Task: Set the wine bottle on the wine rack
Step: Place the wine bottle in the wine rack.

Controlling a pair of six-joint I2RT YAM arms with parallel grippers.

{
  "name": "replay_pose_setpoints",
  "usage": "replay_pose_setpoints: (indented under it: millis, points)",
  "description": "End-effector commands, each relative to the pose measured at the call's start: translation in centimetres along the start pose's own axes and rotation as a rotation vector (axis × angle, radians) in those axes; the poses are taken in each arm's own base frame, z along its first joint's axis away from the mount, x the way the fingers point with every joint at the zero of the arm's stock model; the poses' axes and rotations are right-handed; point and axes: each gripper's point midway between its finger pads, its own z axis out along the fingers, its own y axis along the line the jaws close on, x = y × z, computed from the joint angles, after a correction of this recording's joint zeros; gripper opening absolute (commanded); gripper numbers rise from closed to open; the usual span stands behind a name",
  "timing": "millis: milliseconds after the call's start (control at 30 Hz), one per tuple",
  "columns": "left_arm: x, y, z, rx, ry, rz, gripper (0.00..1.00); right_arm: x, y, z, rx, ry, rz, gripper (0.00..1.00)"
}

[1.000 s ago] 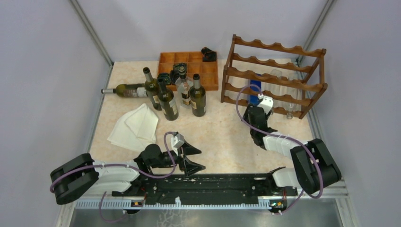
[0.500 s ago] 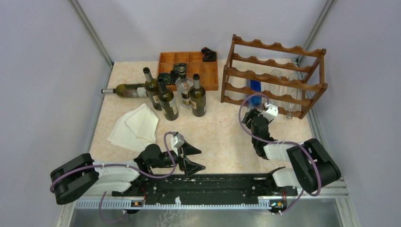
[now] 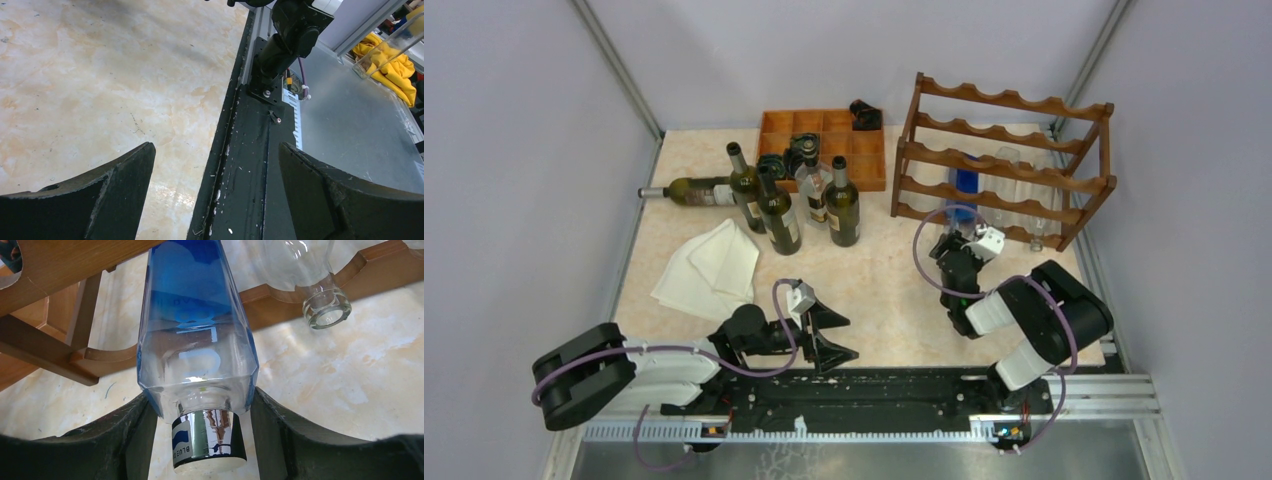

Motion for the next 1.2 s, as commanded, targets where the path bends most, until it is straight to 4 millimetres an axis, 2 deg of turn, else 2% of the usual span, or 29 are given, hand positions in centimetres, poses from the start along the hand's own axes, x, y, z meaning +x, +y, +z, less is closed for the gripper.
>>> replay_pose_setpoints:
  millis: [0,167,300,433,667,1000,1167]
  points:
    - [-0.7,-0.3,0.2,0.024,-0.024,0.029,0.98,-3.0,1.5,0.3,0.012,-0.122,0.128,0.0]
    - [-0.7,-0.4,0.3,0.028,-0.021,0.029,0.98,-4.5,1.1,-0.4,0.009,-0.211,0.178,0.0]
    - [-0.7,-0.4,0.3,0.028,-0.021,0.03,0.98,-5.5,2.0,-0.1,-0.02,-0.272,0.231,0.0]
    - [-0.8,-0.4,0.3,0.025,-0.022,0.033,0.98,-5.6,2.6,0.1,-0.042,-0.301,0.292,0.0]
    - [-0.8,-0.5,0.3,0.03,-0.02,0.036,0.98,-4.5,2.6,0.2,-0.048,-0.282,0.413,0.0]
    - [-0.9,-0.5,0.2,0.03,-0.01,0.047,0.98,-5.5,3.2,0.4,-0.051,-0.311,0.516,0.0]
    - [-0.9,-0.5,0.2,0.028,-0.01,0.047,0.98,-5.7,2.8,0.7,-0.02,-0.333,0.577,0.0]
